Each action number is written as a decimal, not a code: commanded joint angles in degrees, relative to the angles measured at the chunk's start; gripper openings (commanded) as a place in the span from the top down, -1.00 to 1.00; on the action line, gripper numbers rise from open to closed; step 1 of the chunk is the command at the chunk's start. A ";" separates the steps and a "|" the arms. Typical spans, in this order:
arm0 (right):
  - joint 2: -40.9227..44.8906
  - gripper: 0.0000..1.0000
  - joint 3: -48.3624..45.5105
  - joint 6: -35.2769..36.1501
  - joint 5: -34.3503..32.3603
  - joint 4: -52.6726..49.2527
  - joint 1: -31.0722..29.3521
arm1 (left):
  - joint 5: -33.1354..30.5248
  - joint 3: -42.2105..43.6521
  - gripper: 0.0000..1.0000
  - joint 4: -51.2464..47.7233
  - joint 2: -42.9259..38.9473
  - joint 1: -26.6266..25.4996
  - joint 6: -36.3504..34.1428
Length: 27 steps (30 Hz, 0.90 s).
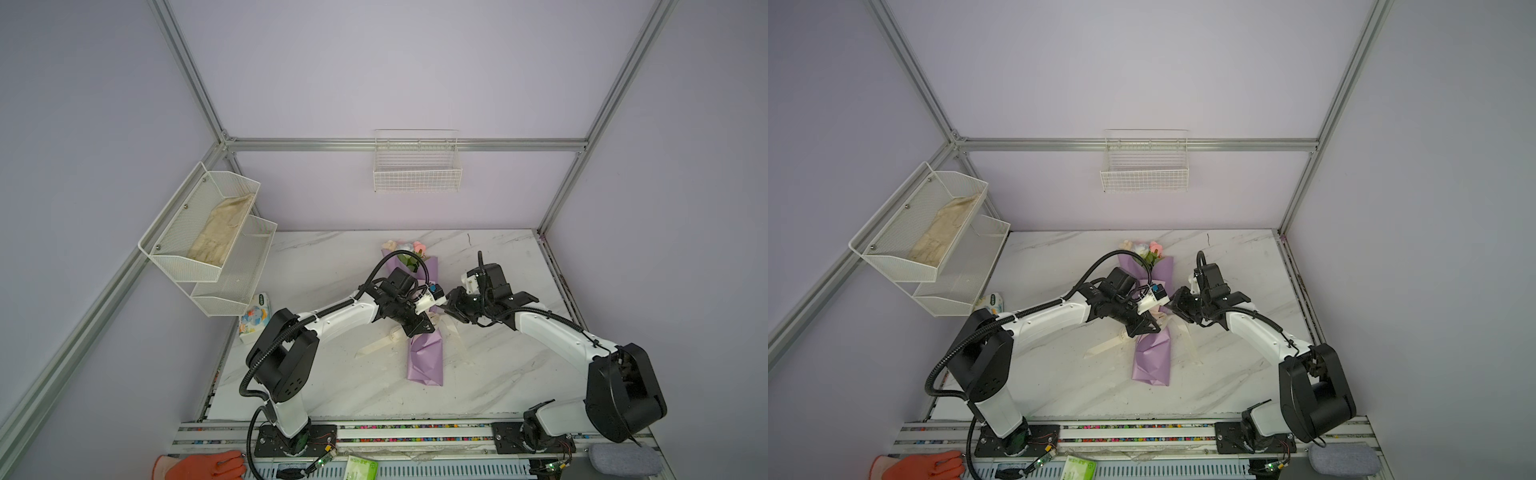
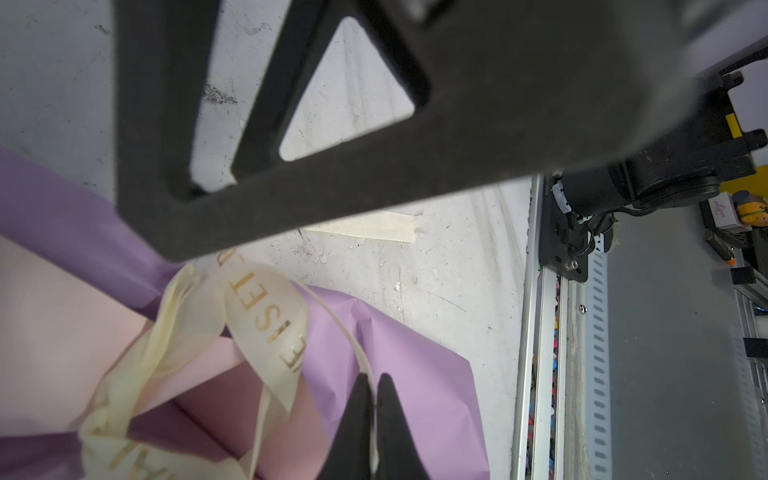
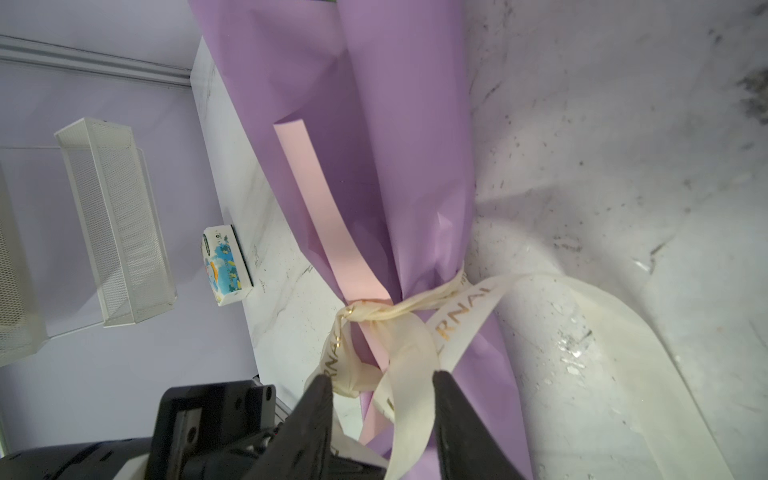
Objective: Tie the bouquet of fake flowers
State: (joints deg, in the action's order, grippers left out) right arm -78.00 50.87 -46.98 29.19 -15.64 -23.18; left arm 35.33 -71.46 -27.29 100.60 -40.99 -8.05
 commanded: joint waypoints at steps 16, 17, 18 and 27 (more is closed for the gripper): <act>-1.34 0.59 -7.66 -6.07 4.82 9.74 -2.40 | 1.77 2.33 0.74 4.52 -3.06 -0.23 2.23; -0.95 0.71 -8.04 -5.83 4.10 9.25 -2.40 | 1.65 2.29 0.69 4.52 -3.52 -0.23 2.34; -1.02 0.82 -8.39 -5.51 3.98 9.12 -2.45 | 1.60 2.21 0.63 4.65 -4.12 -0.11 2.56; 2.65 0.84 -10.71 -4.28 4.30 9.71 -2.40 | -1.67 -1.42 0.16 4.00 -5.85 1.79 4.47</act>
State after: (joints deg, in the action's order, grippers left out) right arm -77.21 40.77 -51.96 33.74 -7.03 -25.43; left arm 34.76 -70.59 -24.05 95.46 -40.12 -4.54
